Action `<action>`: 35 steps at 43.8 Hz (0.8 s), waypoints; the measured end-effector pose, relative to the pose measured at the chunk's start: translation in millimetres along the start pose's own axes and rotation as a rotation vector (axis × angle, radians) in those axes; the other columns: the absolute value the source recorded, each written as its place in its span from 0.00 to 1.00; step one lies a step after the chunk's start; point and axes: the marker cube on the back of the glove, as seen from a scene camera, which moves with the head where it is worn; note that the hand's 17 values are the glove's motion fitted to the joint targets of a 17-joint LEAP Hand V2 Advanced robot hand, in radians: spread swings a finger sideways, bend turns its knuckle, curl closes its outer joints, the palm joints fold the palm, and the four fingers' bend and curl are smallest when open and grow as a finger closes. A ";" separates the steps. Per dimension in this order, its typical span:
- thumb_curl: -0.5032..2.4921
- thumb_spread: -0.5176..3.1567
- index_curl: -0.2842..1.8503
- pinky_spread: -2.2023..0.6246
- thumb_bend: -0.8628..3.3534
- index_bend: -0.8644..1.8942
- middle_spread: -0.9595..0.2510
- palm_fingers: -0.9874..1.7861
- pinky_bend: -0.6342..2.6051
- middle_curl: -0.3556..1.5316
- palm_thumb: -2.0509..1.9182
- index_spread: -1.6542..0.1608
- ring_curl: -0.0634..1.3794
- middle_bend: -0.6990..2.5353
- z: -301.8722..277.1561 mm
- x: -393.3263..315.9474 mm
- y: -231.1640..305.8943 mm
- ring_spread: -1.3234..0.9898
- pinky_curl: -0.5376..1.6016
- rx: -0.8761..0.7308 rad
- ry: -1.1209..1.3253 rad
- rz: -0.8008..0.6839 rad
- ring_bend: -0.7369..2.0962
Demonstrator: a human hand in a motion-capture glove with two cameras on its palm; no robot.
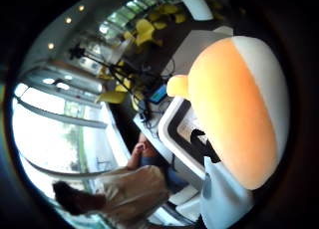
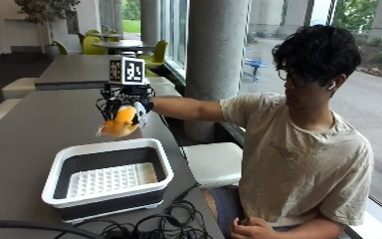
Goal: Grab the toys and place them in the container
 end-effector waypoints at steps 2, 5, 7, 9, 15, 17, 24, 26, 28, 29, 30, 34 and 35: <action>0.46 0.34 0.23 0.64 0.23 0.44 0.43 0.63 0.55 0.53 0.69 0.69 0.47 0.38 3.2 -5.6 -5.7 0.36 0.48 -0.024 -0.001 0.012 0.60; 0.46 0.35 0.23 0.64 0.22 0.42 0.44 0.60 0.56 0.53 0.69 0.69 0.47 0.37 7.9 -8.7 -11.0 0.36 0.48 -0.047 0.023 0.037 0.60; 0.46 0.36 0.23 0.64 0.22 0.40 0.45 0.58 0.57 0.54 0.69 0.70 0.48 0.36 11.5 -9.9 -15.4 0.36 0.48 -0.058 0.054 0.046 0.60; 0.46 0.37 0.23 0.64 0.22 0.39 0.46 0.57 0.58 0.54 0.68 0.71 0.48 0.35 15.7 -12.4 -21.1 0.37 0.48 -0.071 0.077 0.048 0.60; 0.46 0.40 0.22 0.64 0.22 0.37 0.49 0.56 0.58 0.54 0.67 0.72 0.47 0.32 26.7 -13.7 -26.2 0.38 0.47 -0.163 0.093 0.069 0.60; 0.45 0.42 0.22 0.65 0.21 0.37 0.50 0.55 0.58 0.54 0.66 0.73 0.46 0.32 29.6 -11.5 -23.7 0.39 0.47 -0.227 0.112 0.083 0.59; 0.41 0.46 0.24 0.72 0.19 0.35 0.66 0.22 0.60 0.49 0.62 0.75 0.42 0.25 34.0 -2.0 -10.0 0.48 0.48 -0.380 0.116 0.112 0.45; 0.40 0.46 0.23 0.74 0.19 0.35 0.69 0.21 0.60 0.47 0.61 0.75 0.38 0.24 30.5 -0.4 -8.2 0.50 0.47 -0.356 0.105 0.112 0.40; 0.39 0.47 0.23 0.75 0.19 0.34 0.72 0.21 0.60 0.46 0.60 0.76 0.36 0.24 26.1 0.8 -6.6 0.52 0.46 -0.331 0.098 0.114 0.37; 0.38 0.47 0.23 0.76 0.19 0.34 0.73 0.22 0.60 0.45 0.60 0.76 0.34 0.24 24.1 1.4 -5.8 0.52 0.46 -0.322 0.095 0.114 0.36; 0.38 0.47 0.23 0.76 0.20 0.34 0.74 0.22 0.60 0.44 0.60 0.76 0.34 0.24 22.3 2.1 -4.8 0.53 0.46 -0.316 0.093 0.114 0.36; 0.36 0.47 0.23 0.78 0.20 0.35 0.77 0.23 0.59 0.42 0.59 0.77 0.31 0.24 18.2 4.7 -0.8 0.55 0.45 -0.296 0.086 0.109 0.33; 0.36 0.48 0.23 0.78 0.20 0.35 0.77 0.24 0.59 0.41 0.58 0.76 0.31 0.24 17.6 5.5 0.6 0.56 0.45 -0.290 0.087 0.109 0.33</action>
